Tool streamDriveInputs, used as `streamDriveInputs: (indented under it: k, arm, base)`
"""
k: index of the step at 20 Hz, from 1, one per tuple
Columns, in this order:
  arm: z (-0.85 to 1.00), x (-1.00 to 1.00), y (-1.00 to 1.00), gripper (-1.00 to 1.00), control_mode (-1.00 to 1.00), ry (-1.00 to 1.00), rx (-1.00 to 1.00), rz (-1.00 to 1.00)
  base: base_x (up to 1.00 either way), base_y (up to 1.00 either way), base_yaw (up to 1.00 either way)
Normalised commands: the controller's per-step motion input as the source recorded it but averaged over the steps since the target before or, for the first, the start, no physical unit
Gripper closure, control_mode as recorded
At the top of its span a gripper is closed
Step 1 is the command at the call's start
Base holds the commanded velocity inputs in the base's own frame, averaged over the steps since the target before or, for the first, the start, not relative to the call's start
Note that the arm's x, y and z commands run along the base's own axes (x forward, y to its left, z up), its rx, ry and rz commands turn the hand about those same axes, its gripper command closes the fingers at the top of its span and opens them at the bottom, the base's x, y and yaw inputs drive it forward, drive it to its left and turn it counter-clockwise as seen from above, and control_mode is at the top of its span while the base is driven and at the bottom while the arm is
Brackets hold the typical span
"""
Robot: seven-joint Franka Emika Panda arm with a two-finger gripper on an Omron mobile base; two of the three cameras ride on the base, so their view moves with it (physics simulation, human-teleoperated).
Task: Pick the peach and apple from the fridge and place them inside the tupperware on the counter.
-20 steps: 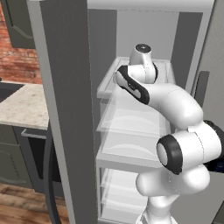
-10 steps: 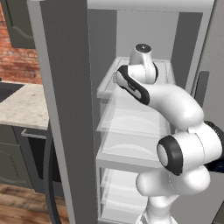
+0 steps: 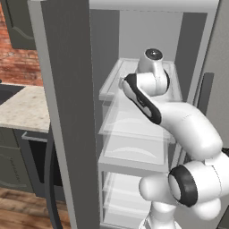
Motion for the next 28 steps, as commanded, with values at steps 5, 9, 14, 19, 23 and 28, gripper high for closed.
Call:
streamDriveInputs:
  k: [5, 9, 14, 19, 23, 28]
  arm:
    - [0.21, -0.87, -0.01, 1.0, -1.0, -0.06, 0.0, 0.0]
    - [0.24, -0.89, -0.05, 1.0, -1.0, 0.0, 0.0, 0.0]
    - [0.21, -0.88, -0.05, 1.0, -1.0, 0.0, 0.0, 0.0]
    - [0.13, -0.92, -0.05, 1.0, -1.0, 0.0, 0.0, 0.0]
    - [0.05, -0.94, -0.05, 1.0, -1.0, 0.0, 0.0, 0.0]
    - [0.01, -0.95, -0.08, 1.0, -1.0, 0.0, 0.0, 0.0]
  base:
    - [0.0, 0.0, 0.0]
    - [0.0, 0.0, 0.0]
    - [0.0, 0.0, 0.0]
    - [0.0, 0.0, 0.0]
    - [0.0, 0.0, 0.0]
    - [0.0, 0.0, 0.0]
